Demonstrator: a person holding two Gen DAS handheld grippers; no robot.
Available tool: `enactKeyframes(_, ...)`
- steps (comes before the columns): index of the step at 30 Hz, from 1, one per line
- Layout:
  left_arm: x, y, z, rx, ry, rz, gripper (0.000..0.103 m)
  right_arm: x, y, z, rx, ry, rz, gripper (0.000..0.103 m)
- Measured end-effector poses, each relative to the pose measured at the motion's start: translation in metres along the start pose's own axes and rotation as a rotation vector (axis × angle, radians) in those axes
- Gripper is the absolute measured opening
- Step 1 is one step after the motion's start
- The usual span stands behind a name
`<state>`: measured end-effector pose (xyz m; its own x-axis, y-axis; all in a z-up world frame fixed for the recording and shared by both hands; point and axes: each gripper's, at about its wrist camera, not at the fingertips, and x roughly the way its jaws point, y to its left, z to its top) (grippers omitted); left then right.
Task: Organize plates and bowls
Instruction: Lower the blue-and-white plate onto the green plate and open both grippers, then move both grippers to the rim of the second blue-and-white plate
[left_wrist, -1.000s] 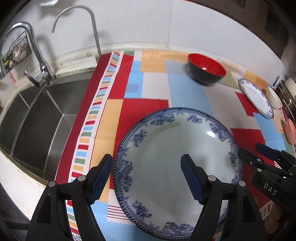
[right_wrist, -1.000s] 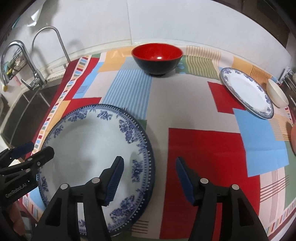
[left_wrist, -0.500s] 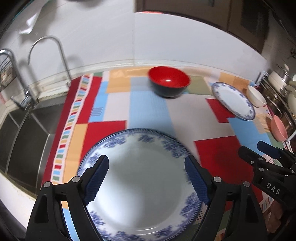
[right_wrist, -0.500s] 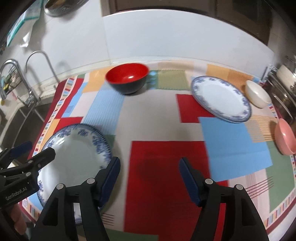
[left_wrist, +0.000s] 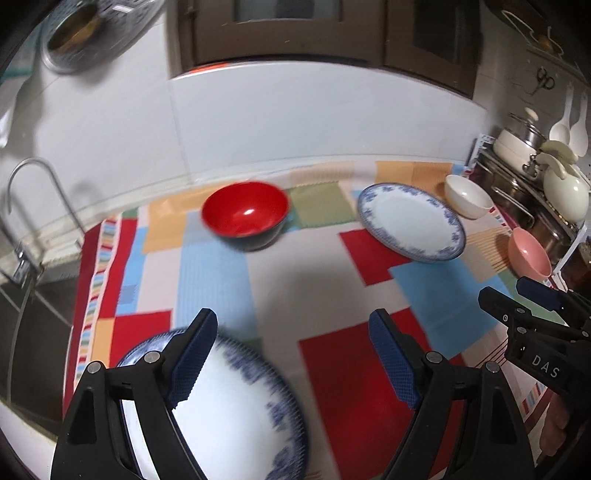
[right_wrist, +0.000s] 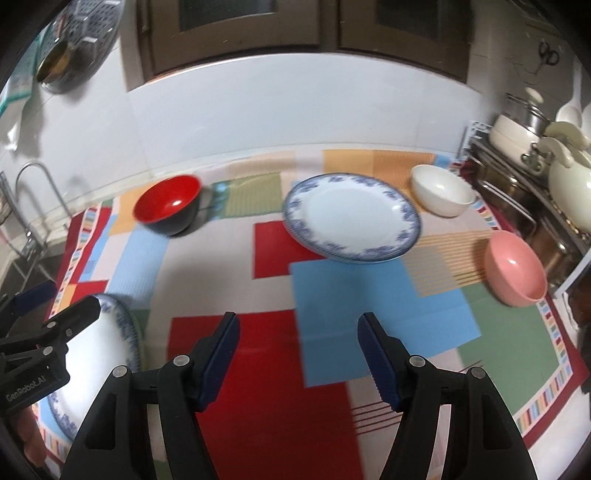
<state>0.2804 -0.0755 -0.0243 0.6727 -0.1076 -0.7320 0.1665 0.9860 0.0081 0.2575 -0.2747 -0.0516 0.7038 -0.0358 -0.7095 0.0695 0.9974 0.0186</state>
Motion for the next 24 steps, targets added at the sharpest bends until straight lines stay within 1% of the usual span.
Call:
enactKeyframes(9, 0.017, -0.044, 0.041, 0.040, -0.043, -0.016, 0.084, 0.007, -0.050, 0.025, 0.054, -0.039, -0.031, 0.067)
enactKeyframes(17, 0.045, -0.069, 0.072, 0.068, -0.053, -0.016, 0.084, 0.024, -0.081, 0.046, 0.072, -0.078, -0.053, 0.067)
enactKeyframes(24, 0.075, -0.084, 0.097, 0.113, -0.057, -0.023, 0.084, 0.049, -0.103, 0.061, 0.120, -0.083, -0.073, 0.067)
